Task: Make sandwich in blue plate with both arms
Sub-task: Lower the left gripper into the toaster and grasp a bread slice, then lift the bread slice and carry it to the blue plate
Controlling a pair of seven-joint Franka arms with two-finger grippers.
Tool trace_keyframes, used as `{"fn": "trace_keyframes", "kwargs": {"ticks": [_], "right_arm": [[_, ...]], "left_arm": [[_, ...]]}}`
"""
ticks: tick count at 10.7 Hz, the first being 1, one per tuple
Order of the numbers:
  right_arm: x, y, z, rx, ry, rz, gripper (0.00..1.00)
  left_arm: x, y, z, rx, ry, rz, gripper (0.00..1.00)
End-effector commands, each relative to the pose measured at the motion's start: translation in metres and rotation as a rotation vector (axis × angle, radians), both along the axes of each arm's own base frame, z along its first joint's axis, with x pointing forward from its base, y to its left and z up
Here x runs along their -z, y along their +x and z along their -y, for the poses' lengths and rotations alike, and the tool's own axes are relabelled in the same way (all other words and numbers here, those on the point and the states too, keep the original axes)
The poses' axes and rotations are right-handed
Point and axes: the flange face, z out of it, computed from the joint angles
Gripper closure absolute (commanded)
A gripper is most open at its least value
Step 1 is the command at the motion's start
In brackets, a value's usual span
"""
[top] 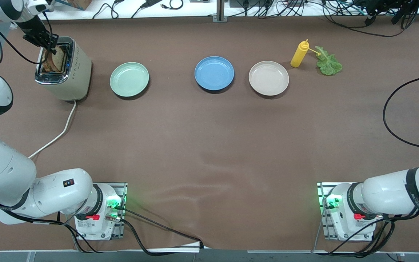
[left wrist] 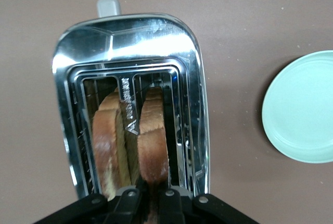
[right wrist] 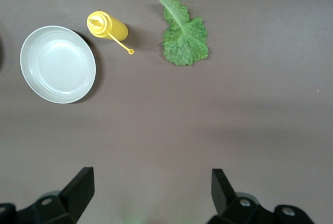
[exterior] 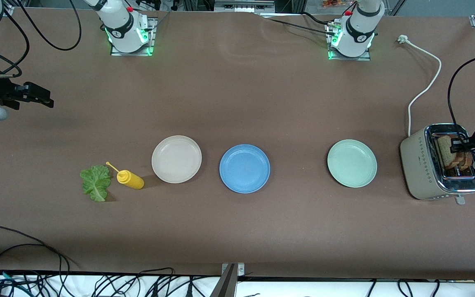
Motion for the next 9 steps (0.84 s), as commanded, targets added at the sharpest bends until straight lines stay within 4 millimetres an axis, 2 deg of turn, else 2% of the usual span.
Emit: {"fn": "trace_keyframes", "kwargs": {"ticks": [1, 3, 5, 7, 9], "right_arm": [[-0.007, 0.001, 0.0, 0.009, 0.016, 0.009, 0.0], [-0.006, 0.001, 0.001, 0.01, 0.016, 0.008, 0.0], [-0.007, 0.001, 0.001, 0.01, 0.014, 0.009, 0.0], [-0.006, 0.001, 0.001, 0.01, 0.016, 0.008, 0.0], [-0.006, 0.001, 0.001, 0.01, 0.016, 0.006, 0.0]], "left_arm": [[-0.058, -0.006, 0.005, 0.011, 0.03, -0.026, 1.0], [-0.092, -0.004, 0.011, 0.011, 0.031, -0.041, 1.0], [-0.123, 0.002, 0.037, 0.046, 0.021, -0.034, 1.0], [-0.147, 0.01, 0.089, 0.127, 0.001, -0.018, 1.0], [-0.152, 0.014, 0.148, 0.221, -0.037, -0.007, 1.0]]}}
